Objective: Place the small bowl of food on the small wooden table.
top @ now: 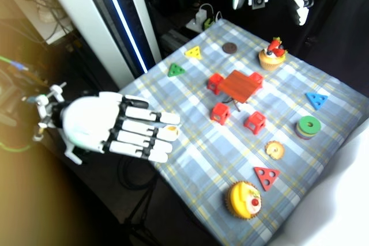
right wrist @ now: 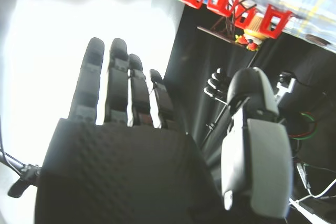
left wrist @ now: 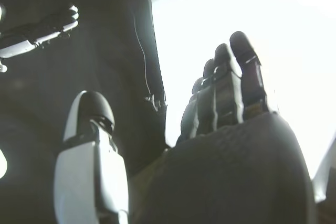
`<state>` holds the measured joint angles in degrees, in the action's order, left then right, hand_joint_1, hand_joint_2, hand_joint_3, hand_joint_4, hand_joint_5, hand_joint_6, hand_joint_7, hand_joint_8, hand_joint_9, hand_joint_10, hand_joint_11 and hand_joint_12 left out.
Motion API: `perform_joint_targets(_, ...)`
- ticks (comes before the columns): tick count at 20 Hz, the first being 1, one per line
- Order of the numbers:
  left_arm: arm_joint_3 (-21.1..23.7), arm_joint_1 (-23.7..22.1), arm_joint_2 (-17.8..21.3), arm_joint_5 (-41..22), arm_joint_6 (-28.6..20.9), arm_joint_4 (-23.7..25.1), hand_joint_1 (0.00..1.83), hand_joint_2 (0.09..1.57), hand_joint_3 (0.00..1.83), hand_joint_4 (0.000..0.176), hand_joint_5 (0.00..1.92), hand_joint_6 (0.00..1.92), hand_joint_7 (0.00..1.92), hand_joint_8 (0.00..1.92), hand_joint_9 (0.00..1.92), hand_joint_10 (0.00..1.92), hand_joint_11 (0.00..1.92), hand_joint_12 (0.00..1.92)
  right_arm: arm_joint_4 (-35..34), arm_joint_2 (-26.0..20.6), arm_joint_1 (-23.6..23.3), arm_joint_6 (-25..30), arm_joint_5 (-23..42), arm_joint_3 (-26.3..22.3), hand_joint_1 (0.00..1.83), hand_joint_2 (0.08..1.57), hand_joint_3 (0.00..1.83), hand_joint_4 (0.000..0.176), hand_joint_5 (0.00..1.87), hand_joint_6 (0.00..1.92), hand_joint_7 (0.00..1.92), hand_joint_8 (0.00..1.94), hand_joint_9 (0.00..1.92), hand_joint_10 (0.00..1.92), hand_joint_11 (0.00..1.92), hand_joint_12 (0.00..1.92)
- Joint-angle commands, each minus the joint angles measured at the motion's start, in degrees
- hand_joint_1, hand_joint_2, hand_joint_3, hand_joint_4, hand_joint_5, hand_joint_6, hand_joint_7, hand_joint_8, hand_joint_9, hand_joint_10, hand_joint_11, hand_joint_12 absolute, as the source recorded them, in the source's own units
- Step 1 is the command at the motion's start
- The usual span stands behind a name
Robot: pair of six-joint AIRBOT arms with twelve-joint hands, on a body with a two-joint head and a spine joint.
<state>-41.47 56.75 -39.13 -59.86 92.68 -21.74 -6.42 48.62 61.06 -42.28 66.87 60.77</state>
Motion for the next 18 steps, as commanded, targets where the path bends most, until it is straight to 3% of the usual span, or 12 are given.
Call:
perform_joint_targets(1, -0.2, -0.5, -0.1, -7.2, -0.5, 0.6, 0.0, 1.19, 0.02, 0.132, 0.42, 0.0, 0.31, 0.0, 0.25, 0.01, 0.0, 0.42, -1.1, -0.2, -0.1, 0.2, 6.0, 0.5, 0.99, 1.07, 0.0, 0.0, 0.52, 0.0, 0.5, 0.0, 0.41, 0.0, 0.11, 0.52)
perform_joint_targets(5, -0.2, -0.4, -0.2, -7.6, -0.8, 0.7, 0.0, 1.2, 0.0, 0.145, 0.43, 0.0, 0.31, 0.0, 0.29, 0.01, 0.0, 0.45, 1.1, 1.1, -2.4, 0.2, 1.6, 2.0, 1.02, 1.06, 0.0, 0.0, 0.54, 0.0, 0.52, 0.0, 0.45, 0.01, 0.22, 0.47)
perform_joint_targets(7, -0.1, -0.4, -0.2, -7.6, -0.8, 0.7, 0.0, 1.19, 0.0, 0.127, 0.46, 0.01, 0.34, 0.01, 0.32, 0.01, 0.0, 0.42, 3.2, 2.0, -4.5, 0.2, -1.2, 2.9, 1.08, 1.04, 0.0, 0.0, 0.52, 0.0, 0.5, 0.0, 0.43, 0.0, 0.18, 0.45)
perform_joint_targets(8, -0.1, -0.4, -0.2, -7.6, -0.8, 0.7, 0.0, 1.19, 0.0, 0.132, 0.47, 0.0, 0.36, 0.01, 0.35, 0.01, 0.0, 0.44, 4.2, 2.4, -5.6, 0.2, -2.6, 3.3, 1.02, 1.01, 0.0, 0.0, 0.54, 0.01, 0.53, 0.01, 0.46, 0.01, 0.22, 0.47)
perform_joint_targets(11, -0.2, -0.4, -0.4, -7.6, -0.8, 1.0, 0.0, 1.18, 0.0, 0.155, 0.47, 0.0, 0.37, 0.0, 0.36, 0.0, 0.0, 0.4, 7.3, 4.0, -8.2, 0.9, -6.2, 4.7, 0.95, 0.97, 0.0, 0.016, 0.56, 0.0, 0.55, 0.0, 0.48, 0.0, 0.07, 0.88)
perform_joint_targets(12, -0.2, -0.4, -0.4, -7.6, -0.8, 1.1, 0.0, 1.18, 0.0, 0.145, 0.47, 0.0, 0.35, 0.0, 0.35, 0.0, 0.0, 0.37, 7.9, 4.3, -8.7, 1.1, -6.9, 5.0, 0.94, 0.95, 0.0, 0.0, 0.58, 0.0, 0.59, 0.0, 0.53, 0.01, 0.12, 0.9)
perform_joint_targets(15, -0.3, -0.4, -0.4, -7.6, -0.8, 1.1, 0.0, 1.19, 0.0, 0.145, 0.46, 0.0, 0.35, 0.0, 0.34, 0.0, 0.0, 0.32, 8.2, 5.2, -8.9, 1.8, -8.2, 5.9, 0.86, 0.92, 0.0, 0.003, 0.62, 0.0, 0.66, 0.01, 0.61, 0.01, 0.18, 0.94)
perform_joint_targets(18, -0.3, -0.4, -0.4, -7.4, -0.8, 1.2, 0.02, 1.21, 0.0, 0.131, 0.45, 0.0, 0.33, 0.0, 0.31, 0.01, 0.0, 0.16, 8.8, 6.6, -9.1, 4.6, -9.5, 7.8, 0.8, 0.92, 0.0, 0.0, 0.66, 0.01, 0.75, 0.02, 0.71, 0.03, 0.22, 1.12)
